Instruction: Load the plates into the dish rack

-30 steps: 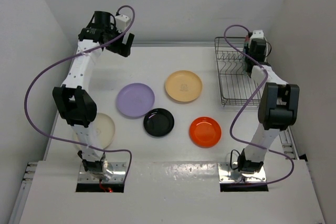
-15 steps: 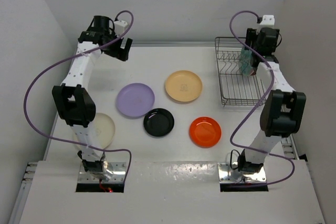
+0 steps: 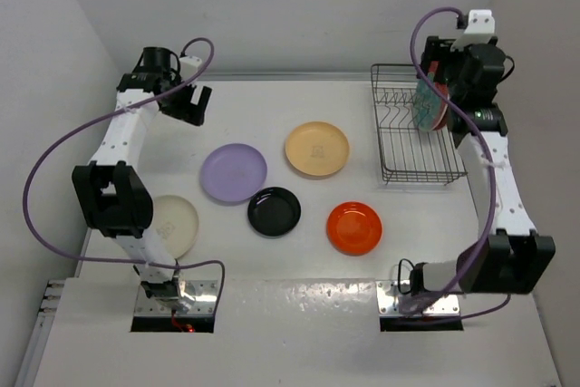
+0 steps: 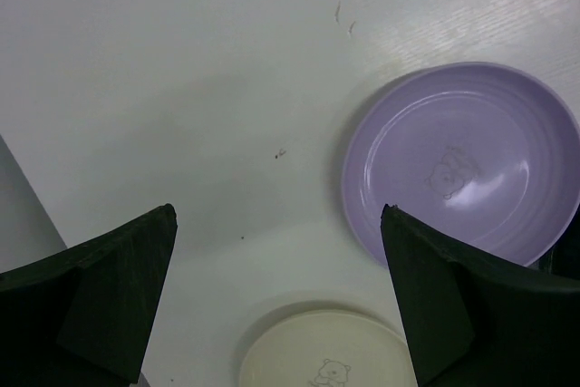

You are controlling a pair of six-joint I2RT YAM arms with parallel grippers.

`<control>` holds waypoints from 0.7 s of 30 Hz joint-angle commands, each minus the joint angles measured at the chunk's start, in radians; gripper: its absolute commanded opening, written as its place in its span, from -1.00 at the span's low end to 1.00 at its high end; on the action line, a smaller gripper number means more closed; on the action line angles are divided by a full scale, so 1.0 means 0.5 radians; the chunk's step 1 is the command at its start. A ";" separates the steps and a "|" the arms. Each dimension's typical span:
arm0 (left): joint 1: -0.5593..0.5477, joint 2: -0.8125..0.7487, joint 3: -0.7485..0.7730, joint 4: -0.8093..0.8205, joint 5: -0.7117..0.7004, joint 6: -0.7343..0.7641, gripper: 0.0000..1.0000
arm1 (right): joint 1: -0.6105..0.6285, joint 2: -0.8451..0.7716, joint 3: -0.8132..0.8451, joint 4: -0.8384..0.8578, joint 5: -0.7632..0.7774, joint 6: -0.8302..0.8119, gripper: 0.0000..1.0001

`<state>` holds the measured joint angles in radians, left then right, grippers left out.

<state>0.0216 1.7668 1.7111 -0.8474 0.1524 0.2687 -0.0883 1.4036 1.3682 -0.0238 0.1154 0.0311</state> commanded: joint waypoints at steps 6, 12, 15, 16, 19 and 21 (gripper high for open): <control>0.073 -0.471 -0.538 0.145 -0.136 0.085 0.99 | 0.483 -0.279 -0.683 -0.179 -0.234 0.820 0.41; 0.144 -0.744 -1.114 0.320 -0.354 0.107 0.99 | 0.805 0.006 -0.718 -0.311 0.014 1.192 0.46; 0.208 -0.855 -1.354 0.382 -0.467 0.131 0.99 | 0.848 0.184 -0.693 -0.342 0.097 1.361 0.48; 0.257 -0.919 -1.400 0.382 -0.486 0.162 0.99 | 0.861 0.223 -0.684 -0.354 0.134 1.410 0.48; 0.377 -0.993 -1.541 0.382 -0.541 0.226 0.99 | 0.870 0.465 -0.583 -0.415 0.205 1.459 0.48; 0.447 -1.036 -1.624 0.400 -0.541 0.251 0.99 | 0.870 0.603 -0.500 -0.452 0.202 1.490 0.48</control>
<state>0.2005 1.3033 0.9310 -0.7006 -0.0746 0.3565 0.3416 1.6451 1.0378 -0.2394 0.1616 0.6949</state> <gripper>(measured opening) 0.995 0.742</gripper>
